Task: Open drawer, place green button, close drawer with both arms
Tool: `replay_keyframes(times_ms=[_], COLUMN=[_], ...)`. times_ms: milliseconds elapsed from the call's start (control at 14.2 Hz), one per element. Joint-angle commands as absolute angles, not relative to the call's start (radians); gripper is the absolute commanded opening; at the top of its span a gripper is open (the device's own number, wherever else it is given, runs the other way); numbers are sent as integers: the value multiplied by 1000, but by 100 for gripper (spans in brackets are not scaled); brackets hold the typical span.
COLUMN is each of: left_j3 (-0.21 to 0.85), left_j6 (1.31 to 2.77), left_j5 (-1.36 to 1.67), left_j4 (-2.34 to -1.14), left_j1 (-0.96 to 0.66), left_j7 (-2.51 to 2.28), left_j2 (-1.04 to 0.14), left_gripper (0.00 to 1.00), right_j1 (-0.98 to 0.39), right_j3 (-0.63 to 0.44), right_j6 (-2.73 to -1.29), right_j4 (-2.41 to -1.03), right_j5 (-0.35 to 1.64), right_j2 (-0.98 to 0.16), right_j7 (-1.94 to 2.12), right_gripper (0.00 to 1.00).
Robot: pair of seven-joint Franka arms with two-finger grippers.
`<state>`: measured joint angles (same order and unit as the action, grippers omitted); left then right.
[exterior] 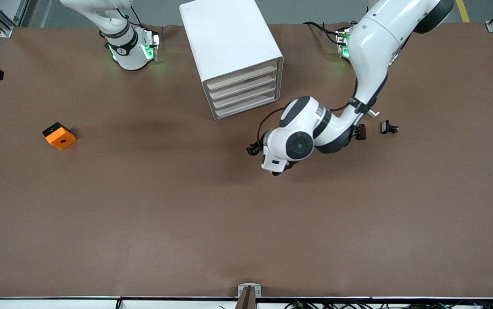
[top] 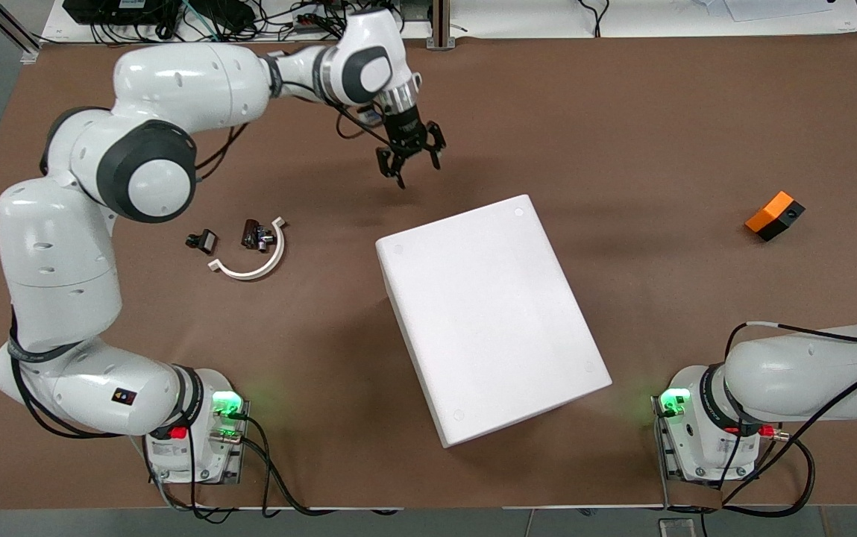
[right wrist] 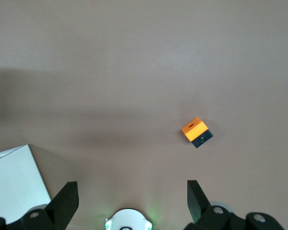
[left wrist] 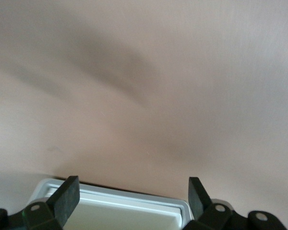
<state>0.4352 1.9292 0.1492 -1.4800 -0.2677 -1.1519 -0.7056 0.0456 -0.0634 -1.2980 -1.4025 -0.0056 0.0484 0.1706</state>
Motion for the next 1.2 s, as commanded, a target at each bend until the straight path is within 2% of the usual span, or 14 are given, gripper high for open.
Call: replay_keyframes(times_ms=[0, 352, 845, 915, 1127], left_j3=[431, 439, 428, 414, 242], left_j6=[1818, 1631, 1428, 1424, 1388], left_j5=[68, 8, 5, 3, 6], left_j4=[-1470, -1471, -1482, -1482, -1502], left_j1=[-212, -16, 143, 144, 53], left_j7=[-1083, -800, -502, -464, -295], left_j2=[-620, -470, -241, -226, -161], left_gripper=[100, 100, 100, 100, 100], right_j1=[92, 78, 78, 80, 83], right_j3=[-41, -11, -2, -3, -6], right_j6=[-1336, -1339, -1339, -1338, -1335], right_j4=[-1428, -1430, -1428, -1430, -1428], right_j5=[-23, -23, -15, -15, -12], right_j2=[69, 74, 74, 74, 75], right_j7=[274, 268, 264, 264, 177], right_gripper=[100, 100, 100, 100, 100])
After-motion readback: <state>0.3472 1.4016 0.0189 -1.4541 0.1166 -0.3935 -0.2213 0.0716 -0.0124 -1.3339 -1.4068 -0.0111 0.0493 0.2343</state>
